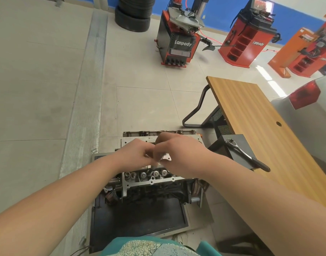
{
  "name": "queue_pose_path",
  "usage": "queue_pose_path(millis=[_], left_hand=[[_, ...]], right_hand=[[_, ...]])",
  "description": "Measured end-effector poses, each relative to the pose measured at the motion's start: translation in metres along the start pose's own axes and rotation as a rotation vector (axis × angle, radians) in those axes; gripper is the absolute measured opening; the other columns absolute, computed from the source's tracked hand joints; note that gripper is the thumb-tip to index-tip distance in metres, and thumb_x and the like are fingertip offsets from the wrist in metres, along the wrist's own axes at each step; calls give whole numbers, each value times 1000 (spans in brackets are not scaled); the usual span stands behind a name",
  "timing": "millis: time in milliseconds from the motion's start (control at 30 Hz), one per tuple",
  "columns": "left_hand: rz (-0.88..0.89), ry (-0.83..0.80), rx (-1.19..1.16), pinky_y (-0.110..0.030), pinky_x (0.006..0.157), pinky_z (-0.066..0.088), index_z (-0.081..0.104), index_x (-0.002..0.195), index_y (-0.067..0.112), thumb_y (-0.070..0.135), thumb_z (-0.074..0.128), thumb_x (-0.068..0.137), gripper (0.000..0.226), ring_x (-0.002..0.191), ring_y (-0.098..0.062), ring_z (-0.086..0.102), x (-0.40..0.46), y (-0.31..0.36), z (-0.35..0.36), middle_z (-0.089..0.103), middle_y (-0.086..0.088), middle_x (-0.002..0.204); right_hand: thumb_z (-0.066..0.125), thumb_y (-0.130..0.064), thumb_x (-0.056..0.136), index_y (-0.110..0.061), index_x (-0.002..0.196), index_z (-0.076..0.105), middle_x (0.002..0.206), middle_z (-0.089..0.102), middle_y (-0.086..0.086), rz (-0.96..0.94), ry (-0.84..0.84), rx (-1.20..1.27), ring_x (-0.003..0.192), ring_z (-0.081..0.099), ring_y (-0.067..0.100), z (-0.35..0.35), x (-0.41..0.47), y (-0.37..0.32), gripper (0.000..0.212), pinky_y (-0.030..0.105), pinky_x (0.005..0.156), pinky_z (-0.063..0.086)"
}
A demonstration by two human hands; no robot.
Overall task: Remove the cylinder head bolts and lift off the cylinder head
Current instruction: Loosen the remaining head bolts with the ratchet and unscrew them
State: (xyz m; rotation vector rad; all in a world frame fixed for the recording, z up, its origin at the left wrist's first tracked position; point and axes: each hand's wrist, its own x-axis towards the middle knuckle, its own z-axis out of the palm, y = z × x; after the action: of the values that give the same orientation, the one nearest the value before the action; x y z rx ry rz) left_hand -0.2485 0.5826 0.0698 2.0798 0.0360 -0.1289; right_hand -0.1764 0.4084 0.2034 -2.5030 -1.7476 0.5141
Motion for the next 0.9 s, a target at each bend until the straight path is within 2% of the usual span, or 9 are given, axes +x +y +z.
queue_pose_path(millis=[100,233,300,467,533,600,667,833,900], left_hand=[[10,67,24,-18,63,50,70,82,33,50,85,67,27,71,-1,63,2,1,1,70,14,79],[23,-46,-43,-18,88,55,70,95,49,27,82,88,26,99,-1,71,0,2,-1,75,21,98],[17,-43,-39,-12,77,52,71,83,49,18,77,90,32,89,4,72,0,-2,-1,75,22,88],[23,77,0,-18,65,47,67,83,43,51,83,65,25,70,-1,62,6,1,1,70,17,80],[53,73,-17,-20,69,50,67,86,44,56,84,64,30,76,-5,63,7,2,4,70,14,84],[57,15,-72,-21,81,56,70,92,45,46,84,75,22,90,-4,69,4,2,2,72,17,93],[56,-25,-78,-16,86,56,72,89,52,28,81,87,25,95,-2,71,2,-3,-2,74,22,94],[32,30,-9,-21,69,53,72,87,40,40,80,75,14,83,-3,70,6,-1,-2,75,17,86],[61,44,16,-31,75,55,71,93,36,44,84,75,24,85,-9,68,8,-2,1,73,12,89]], right_hand=[[58,-60,96,-29,108,64,90,60,-8,174,45,-56,79,59,16,6,9,-3,34,29,57,40],[56,-32,102,-26,106,60,92,61,-4,195,9,-107,84,63,23,11,11,-2,8,32,58,43],[61,-16,94,-33,107,67,112,58,-9,68,-28,-75,93,61,20,7,6,0,23,31,63,42],[57,-63,95,-31,110,61,96,62,-9,170,26,-64,80,62,15,7,11,-2,36,30,60,47],[54,-52,100,-26,102,58,85,60,-7,216,5,-107,78,62,20,10,13,-3,26,29,53,36],[59,-28,97,-30,109,63,100,60,-7,161,-20,-85,87,63,22,9,11,0,13,30,56,35],[61,-13,88,-35,112,68,116,56,-10,70,-62,-70,91,61,20,5,6,3,33,28,57,35],[57,-60,96,-32,112,60,102,62,-8,184,19,7,83,61,17,8,11,-1,33,31,61,45],[51,-56,100,-25,98,54,82,59,-4,287,-17,-107,77,59,22,10,14,-2,31,31,54,37]])
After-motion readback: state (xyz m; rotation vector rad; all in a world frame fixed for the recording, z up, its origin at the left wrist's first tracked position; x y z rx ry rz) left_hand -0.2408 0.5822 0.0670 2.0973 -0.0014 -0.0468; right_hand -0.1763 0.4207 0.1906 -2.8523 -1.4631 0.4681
